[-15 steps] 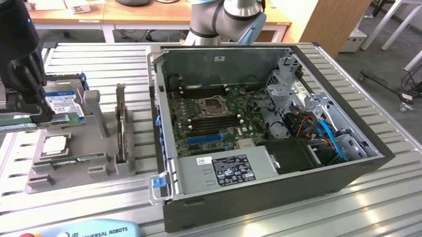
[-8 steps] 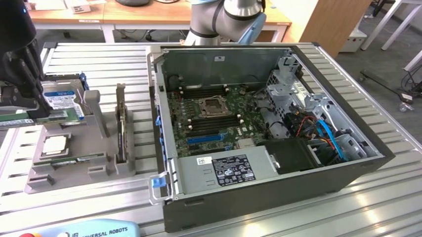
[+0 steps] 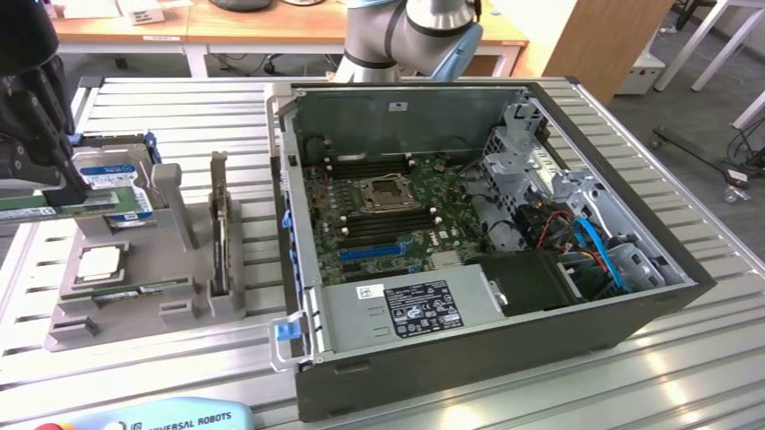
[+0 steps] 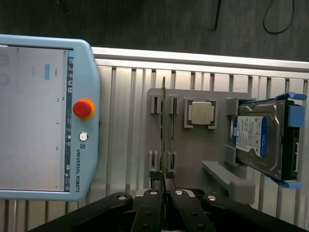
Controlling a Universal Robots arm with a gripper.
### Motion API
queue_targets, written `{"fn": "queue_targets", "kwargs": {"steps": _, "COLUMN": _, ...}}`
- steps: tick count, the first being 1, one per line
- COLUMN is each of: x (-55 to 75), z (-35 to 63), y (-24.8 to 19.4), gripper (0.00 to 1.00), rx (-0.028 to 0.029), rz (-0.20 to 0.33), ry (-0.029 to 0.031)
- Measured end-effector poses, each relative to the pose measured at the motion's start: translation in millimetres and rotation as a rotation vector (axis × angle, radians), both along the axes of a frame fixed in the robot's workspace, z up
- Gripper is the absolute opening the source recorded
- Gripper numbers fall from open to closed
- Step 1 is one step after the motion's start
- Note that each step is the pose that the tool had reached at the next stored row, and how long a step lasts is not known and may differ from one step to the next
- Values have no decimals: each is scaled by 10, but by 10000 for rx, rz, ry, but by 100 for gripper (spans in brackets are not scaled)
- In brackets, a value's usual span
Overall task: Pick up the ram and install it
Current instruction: 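Pick up the ram and move it above insertion slot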
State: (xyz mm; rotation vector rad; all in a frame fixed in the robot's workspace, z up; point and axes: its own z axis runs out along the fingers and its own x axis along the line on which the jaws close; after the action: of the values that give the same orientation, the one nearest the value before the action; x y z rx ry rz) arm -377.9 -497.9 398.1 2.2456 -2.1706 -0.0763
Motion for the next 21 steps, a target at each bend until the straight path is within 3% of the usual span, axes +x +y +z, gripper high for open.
{"fn": "queue_targets", "kwargs": {"steps": 11, "x": 8, "z": 152, "y": 0, "gripper": 11, "rx": 0, "rz": 0, "ry": 0}}
{"fn": "queue_targets", "kwargs": {"steps": 21, "x": 9, "z": 183, "y": 0, "gripper": 11, "rx": -1, "rz": 1, "ry": 0}}
